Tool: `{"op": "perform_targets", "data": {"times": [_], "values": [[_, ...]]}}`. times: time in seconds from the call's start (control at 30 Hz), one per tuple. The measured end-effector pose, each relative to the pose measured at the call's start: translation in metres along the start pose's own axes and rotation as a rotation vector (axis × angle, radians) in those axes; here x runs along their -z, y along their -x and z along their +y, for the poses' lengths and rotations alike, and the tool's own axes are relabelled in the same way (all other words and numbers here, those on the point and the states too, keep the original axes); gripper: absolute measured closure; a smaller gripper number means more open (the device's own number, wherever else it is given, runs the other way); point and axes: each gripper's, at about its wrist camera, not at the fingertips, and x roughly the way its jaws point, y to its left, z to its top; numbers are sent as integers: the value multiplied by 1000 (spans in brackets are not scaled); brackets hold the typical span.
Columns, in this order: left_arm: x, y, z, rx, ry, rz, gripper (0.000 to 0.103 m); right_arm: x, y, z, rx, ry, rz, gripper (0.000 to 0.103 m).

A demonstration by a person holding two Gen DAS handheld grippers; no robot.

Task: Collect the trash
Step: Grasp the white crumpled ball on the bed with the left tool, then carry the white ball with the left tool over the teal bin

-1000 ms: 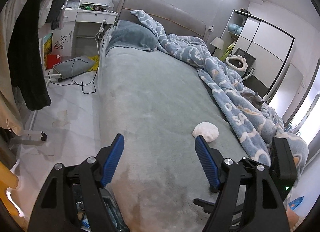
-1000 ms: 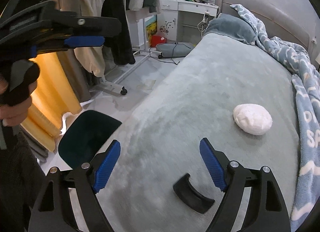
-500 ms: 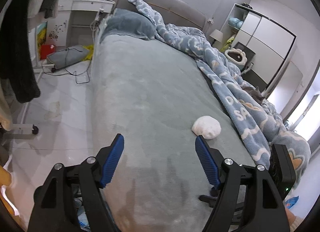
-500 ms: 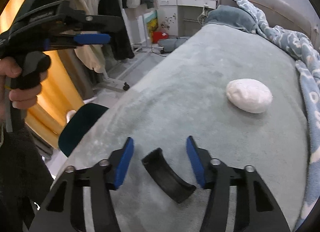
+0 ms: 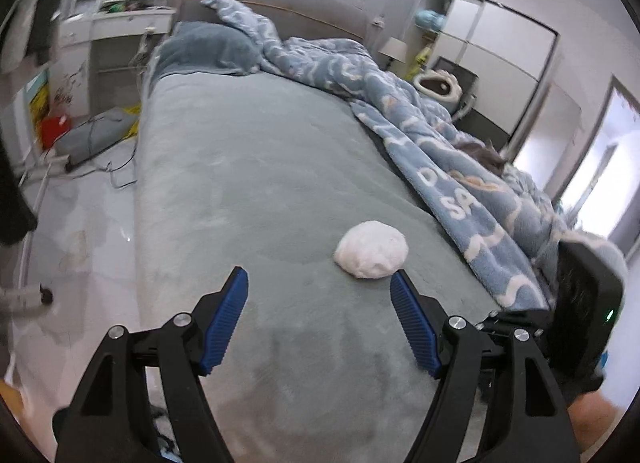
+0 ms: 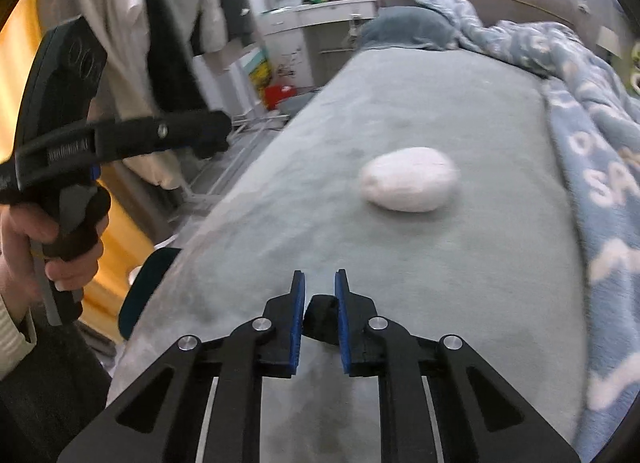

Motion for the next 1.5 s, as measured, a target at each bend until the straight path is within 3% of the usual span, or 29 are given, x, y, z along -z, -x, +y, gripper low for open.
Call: {"op": "perform_targets", "data": {"times": [0.23, 0.6, 0.73, 0.9, 1.17, 1.3, 1.5], "values": [[-12, -37, -22, 67, -95, 32, 27, 6, 15, -28, 19, -61, 10, 88], [-17, -88, -30, 117, -74, 46, 21, 17, 31, -48, 5, -95, -10, 91], [-19, -100, -43, 99, -134, 55, 21, 17, 39, -53, -2, -110, -29, 91], [-18, -118, -43, 87, -129, 83, 21, 18, 46, -59, -3, -119, -46, 91], [-16, -127, -44, 80, -137, 112, 41, 22, 56, -65, -5, -138, -64, 91], [-15, -125, -51, 51, -172, 128, 63, 20, 59, -64, -2, -140, -72, 91], [-18, -106, -48, 63, -150, 115, 72, 13, 67, -66, -5, -151, -103, 91]]}}
